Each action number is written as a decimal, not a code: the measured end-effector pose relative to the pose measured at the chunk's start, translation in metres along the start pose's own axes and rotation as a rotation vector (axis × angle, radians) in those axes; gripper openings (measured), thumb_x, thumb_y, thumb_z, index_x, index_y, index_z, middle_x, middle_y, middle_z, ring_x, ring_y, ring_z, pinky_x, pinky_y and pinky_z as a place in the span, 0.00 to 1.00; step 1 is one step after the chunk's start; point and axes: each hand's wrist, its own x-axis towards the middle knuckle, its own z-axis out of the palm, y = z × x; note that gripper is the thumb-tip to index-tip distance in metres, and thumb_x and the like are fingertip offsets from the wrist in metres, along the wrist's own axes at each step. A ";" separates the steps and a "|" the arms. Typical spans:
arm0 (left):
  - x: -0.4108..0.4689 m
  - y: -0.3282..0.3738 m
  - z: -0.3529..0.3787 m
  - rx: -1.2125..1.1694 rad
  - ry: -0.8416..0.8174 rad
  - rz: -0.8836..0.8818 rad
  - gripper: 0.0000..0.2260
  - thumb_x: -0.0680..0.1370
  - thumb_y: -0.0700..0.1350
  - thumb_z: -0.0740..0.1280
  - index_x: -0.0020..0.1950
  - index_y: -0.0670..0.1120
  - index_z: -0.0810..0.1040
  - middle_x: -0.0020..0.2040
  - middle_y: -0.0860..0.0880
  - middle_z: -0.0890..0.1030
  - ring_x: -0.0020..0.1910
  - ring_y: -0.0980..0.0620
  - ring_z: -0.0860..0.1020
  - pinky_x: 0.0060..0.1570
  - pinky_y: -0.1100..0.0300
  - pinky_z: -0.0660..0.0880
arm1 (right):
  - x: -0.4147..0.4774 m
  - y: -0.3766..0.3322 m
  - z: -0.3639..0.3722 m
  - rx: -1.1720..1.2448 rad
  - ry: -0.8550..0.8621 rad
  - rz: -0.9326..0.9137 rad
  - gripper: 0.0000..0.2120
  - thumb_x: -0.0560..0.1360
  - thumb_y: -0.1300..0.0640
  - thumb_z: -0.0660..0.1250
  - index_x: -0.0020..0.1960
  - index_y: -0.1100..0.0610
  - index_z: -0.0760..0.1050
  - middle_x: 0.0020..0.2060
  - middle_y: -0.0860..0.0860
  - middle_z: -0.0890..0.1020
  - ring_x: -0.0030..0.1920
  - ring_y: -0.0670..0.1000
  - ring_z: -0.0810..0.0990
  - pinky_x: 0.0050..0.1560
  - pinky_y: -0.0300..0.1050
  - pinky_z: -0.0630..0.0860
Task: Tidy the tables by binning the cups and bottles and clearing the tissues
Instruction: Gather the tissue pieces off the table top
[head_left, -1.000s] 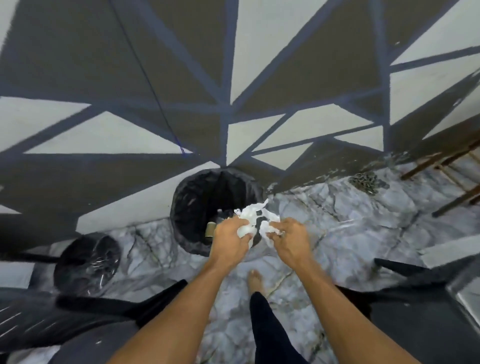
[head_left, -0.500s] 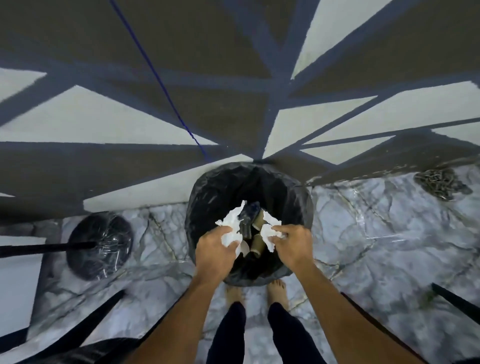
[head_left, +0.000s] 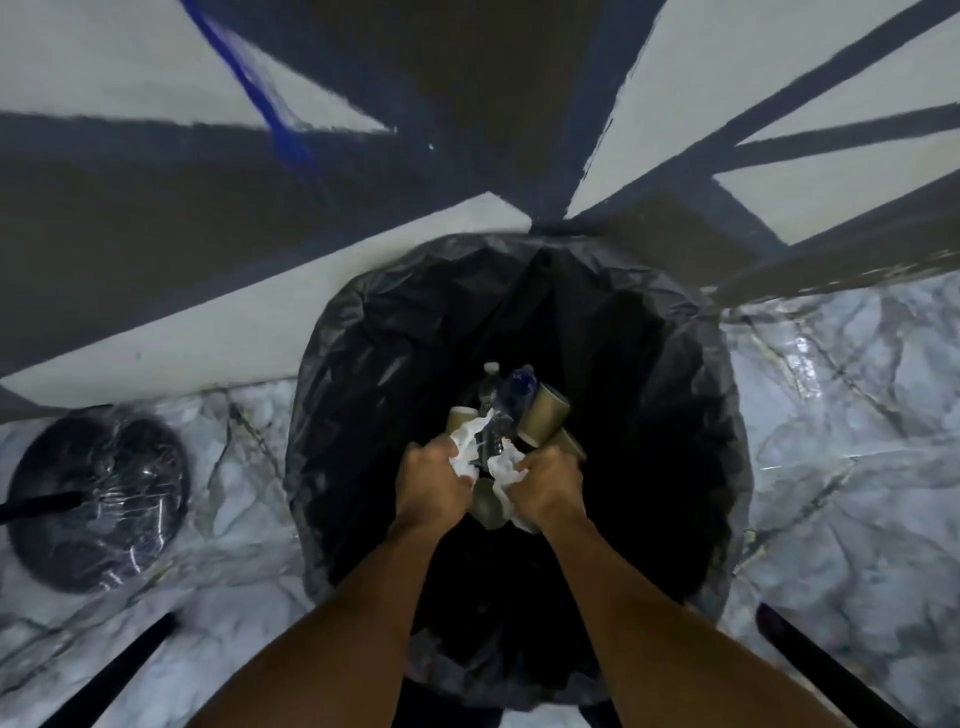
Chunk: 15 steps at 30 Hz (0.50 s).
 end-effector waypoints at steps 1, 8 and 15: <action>0.012 -0.004 0.005 0.044 -0.018 0.025 0.17 0.70 0.43 0.76 0.57 0.47 0.80 0.54 0.42 0.79 0.50 0.44 0.79 0.50 0.56 0.78 | 0.012 0.001 0.014 -0.041 -0.017 0.003 0.24 0.69 0.37 0.72 0.51 0.56 0.84 0.47 0.54 0.85 0.49 0.54 0.84 0.50 0.41 0.80; 0.074 -0.026 0.032 0.160 -0.067 0.104 0.10 0.67 0.38 0.73 0.48 0.42 0.81 0.49 0.43 0.83 0.46 0.45 0.82 0.46 0.53 0.81 | 0.060 -0.002 0.058 -0.052 -0.082 0.015 0.15 0.74 0.53 0.73 0.58 0.59 0.81 0.56 0.56 0.83 0.55 0.54 0.82 0.35 0.32 0.69; 0.066 -0.012 0.008 0.114 -0.044 0.082 0.14 0.71 0.38 0.71 0.56 0.42 0.81 0.52 0.42 0.82 0.49 0.44 0.81 0.50 0.55 0.81 | 0.059 -0.004 0.046 -0.011 -0.147 -0.042 0.15 0.74 0.58 0.70 0.60 0.61 0.81 0.61 0.57 0.81 0.61 0.56 0.79 0.53 0.36 0.72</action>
